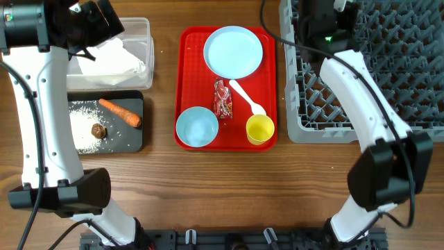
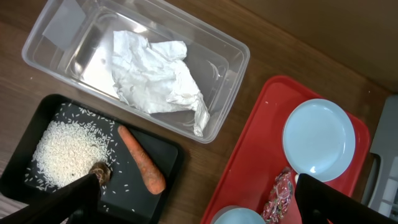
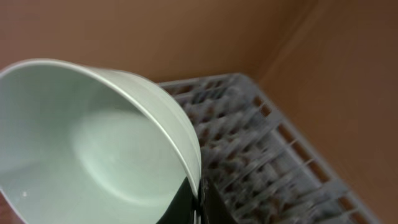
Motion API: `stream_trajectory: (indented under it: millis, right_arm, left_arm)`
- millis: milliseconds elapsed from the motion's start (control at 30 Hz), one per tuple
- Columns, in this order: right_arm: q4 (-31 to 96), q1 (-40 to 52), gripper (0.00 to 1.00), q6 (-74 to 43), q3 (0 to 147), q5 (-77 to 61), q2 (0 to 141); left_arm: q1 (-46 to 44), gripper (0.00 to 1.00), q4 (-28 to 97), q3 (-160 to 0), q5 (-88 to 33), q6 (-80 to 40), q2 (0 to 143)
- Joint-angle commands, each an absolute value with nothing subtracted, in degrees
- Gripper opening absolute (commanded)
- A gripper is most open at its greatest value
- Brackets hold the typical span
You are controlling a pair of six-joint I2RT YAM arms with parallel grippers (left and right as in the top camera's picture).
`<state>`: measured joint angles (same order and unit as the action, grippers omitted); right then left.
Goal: Sort waste into correct bins and load items into the dishwasher rack
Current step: 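Carry the green bowl right and place it in the dish rack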
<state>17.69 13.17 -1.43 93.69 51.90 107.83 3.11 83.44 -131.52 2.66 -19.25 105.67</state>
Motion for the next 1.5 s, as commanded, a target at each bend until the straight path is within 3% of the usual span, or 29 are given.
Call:
stream_trajectory:
  millis: [0,100,233,667,1233,1267,1333,1367,1400,1467]
  right_arm:
    - [11.64,10.94,0.04,10.92,93.25,59.05,113.27]
    - [4.19,10.63,0.04,23.44,93.25,59.81,116.66]
    - [-0.56,10.63,0.04,29.04,93.25,59.66,119.00]
    - [-3.86,10.70,0.04,30.04,93.25,50.57,122.37]
    - [0.51,12.03,0.05,29.80,93.25,48.64,124.75]
    - [1.91,12.21,0.14,29.80,93.25,47.35,124.75]
    - [4.64,12.73,0.44,29.63,93.25,45.58,124.75]
    - [5.80,13.06,0.54,28.51,93.25,45.10,124.75]
    - [6.59,13.56,0.73,26.24,93.25,45.15,124.73]
    - [6.87,14.50,0.84,23.16,93.25,45.12,124.70]
  left_arm:
    - [3.29,1.00,83.40,-131.26,2.37,-19.81,105.97]
    - [3.29,1.00,83.40,-131.26,2.39,-19.81,105.97]
    - [3.29,1.00,83.42,-131.26,2.37,-19.79,105.97]
    - [3.29,1.00,83.42,-131.26,2.39,-19.79,105.97]
    - [3.29,1.00,83.42,-131.26,2.39,-19.81,105.97]
    - [3.29,1.00,83.42,-131.26,2.37,-19.81,105.97]
    - [3.29,1.00,83.42,-131.26,2.37,-19.81,105.97]
    - [3.29,1.00,83.42,-131.26,2.37,-19.81,105.97]
    - [3.29,1.00,83.42,-131.26,2.37,-19.79,105.97]
    - [3.29,1.00,83.42,-131.26,2.37,-19.81,105.97]
